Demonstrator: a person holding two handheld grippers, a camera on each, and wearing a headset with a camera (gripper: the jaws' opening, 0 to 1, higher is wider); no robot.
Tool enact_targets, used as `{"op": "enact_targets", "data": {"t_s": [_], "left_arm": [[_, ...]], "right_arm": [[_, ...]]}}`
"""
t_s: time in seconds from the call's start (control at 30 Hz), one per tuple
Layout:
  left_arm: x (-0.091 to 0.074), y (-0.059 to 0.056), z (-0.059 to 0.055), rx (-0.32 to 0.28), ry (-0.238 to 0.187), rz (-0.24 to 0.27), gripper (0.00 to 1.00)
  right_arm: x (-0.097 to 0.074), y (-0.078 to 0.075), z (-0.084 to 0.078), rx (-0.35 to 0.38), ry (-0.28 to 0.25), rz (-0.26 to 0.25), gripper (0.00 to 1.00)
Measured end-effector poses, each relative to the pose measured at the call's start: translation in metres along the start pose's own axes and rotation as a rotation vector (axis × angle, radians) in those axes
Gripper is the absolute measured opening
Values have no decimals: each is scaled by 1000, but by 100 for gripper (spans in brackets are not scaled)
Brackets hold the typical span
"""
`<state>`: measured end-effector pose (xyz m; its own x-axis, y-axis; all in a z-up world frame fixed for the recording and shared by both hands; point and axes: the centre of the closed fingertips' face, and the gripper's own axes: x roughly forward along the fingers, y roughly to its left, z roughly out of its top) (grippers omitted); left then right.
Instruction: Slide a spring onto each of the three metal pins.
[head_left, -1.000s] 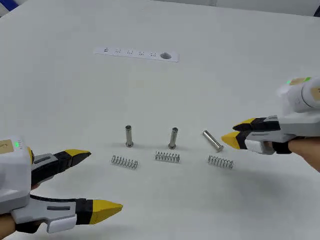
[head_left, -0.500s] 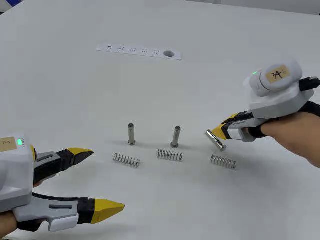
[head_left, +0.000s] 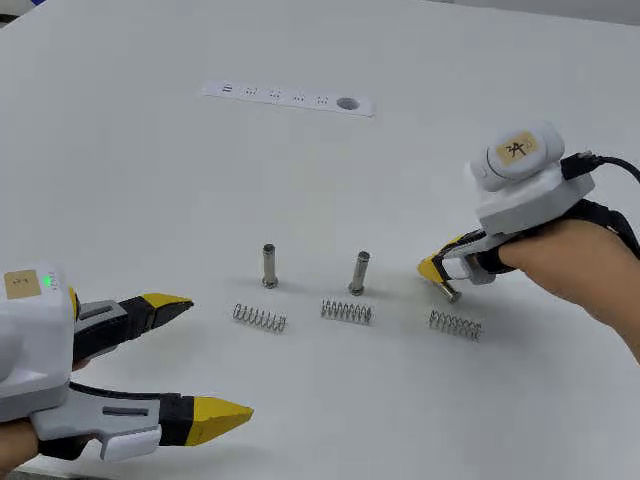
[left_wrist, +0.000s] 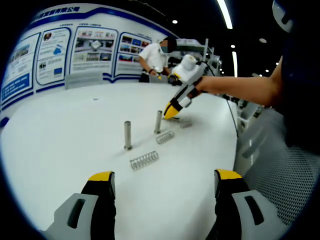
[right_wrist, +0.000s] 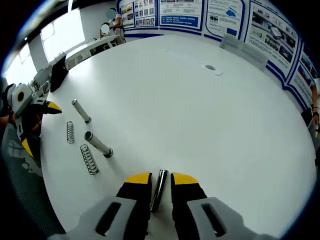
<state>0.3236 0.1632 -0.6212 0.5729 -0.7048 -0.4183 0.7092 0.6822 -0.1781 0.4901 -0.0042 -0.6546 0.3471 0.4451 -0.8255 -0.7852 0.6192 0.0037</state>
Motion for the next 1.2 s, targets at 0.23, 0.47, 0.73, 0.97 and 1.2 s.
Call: {"op": "enact_targets", "data": {"t_s": [0.23, 0.47, 0.73, 0.97, 1.2], "left_arm": [[0, 1, 0, -1, 0, 2, 82], [0, 1, 0, -4, -2, 4, 82], [0, 0, -1, -1, 4, -1, 81], [1, -1, -2, 0, 9, -2, 81], [1, -1, -3, 0, 13, -5, 81]], "right_arm": [[4, -1, -2, 24, 23, 10, 13], [5, -1, -4, 29, 42, 15, 11], [5, 0, -4, 2, 109, -1, 11], [6, 0, -5, -13, 181, -9, 11], [6, 3, -6, -92, 252, -28, 10]]}}
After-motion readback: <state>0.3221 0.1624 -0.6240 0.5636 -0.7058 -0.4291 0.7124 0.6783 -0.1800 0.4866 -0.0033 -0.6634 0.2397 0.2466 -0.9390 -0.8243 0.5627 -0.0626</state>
